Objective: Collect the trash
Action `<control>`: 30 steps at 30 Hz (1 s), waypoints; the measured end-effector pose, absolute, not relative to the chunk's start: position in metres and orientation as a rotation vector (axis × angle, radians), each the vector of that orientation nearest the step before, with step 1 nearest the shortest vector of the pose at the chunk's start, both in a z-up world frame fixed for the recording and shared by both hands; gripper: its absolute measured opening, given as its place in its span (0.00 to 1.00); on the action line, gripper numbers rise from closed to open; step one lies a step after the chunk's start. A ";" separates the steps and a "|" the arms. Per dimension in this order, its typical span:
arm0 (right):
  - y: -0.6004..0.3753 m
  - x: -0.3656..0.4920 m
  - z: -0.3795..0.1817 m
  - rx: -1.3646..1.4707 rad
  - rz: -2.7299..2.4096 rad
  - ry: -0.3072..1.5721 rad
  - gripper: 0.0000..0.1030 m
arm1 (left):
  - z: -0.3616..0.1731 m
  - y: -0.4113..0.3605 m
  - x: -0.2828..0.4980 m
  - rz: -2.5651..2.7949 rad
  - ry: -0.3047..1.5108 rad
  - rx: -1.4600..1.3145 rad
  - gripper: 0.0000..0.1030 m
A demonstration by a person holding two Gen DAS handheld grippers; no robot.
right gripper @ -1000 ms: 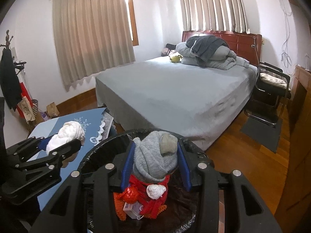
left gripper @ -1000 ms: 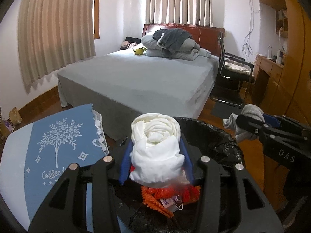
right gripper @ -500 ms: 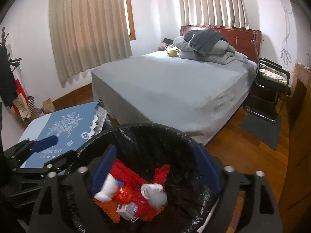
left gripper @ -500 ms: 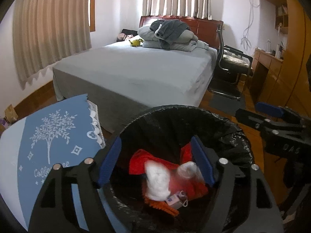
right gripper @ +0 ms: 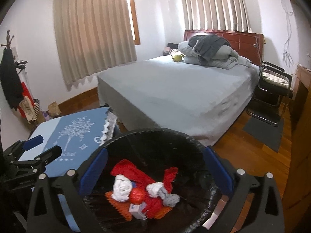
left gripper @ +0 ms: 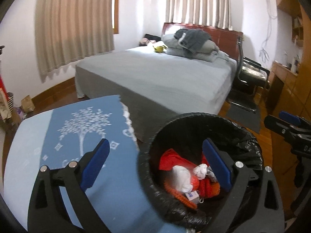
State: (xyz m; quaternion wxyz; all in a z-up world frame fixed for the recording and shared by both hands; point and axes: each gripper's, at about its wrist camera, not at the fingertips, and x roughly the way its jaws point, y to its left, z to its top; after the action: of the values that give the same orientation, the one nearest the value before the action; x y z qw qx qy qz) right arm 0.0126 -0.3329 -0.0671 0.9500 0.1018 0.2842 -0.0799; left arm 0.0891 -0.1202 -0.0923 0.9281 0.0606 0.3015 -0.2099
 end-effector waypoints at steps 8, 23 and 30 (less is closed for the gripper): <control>-0.304 0.006 -0.051 0.187 -0.117 0.576 0.94 | -0.076 -0.090 0.069 -0.351 0.607 0.119 0.92; -0.265 -0.007 -0.023 0.149 -0.054 0.541 0.94 | -0.039 -0.056 0.036 -0.305 0.539 0.077 0.92; -0.256 -0.014 -0.012 0.139 -0.040 0.520 0.94 | -0.026 -0.048 0.025 -0.296 0.510 0.065 0.92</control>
State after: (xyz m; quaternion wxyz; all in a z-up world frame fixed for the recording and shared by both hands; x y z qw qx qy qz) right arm -0.0145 -0.2561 -0.0117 0.9638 0.0684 0.2569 -0.0199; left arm 0.0252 -0.0481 -0.0258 0.9563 0.0320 0.2514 -0.1456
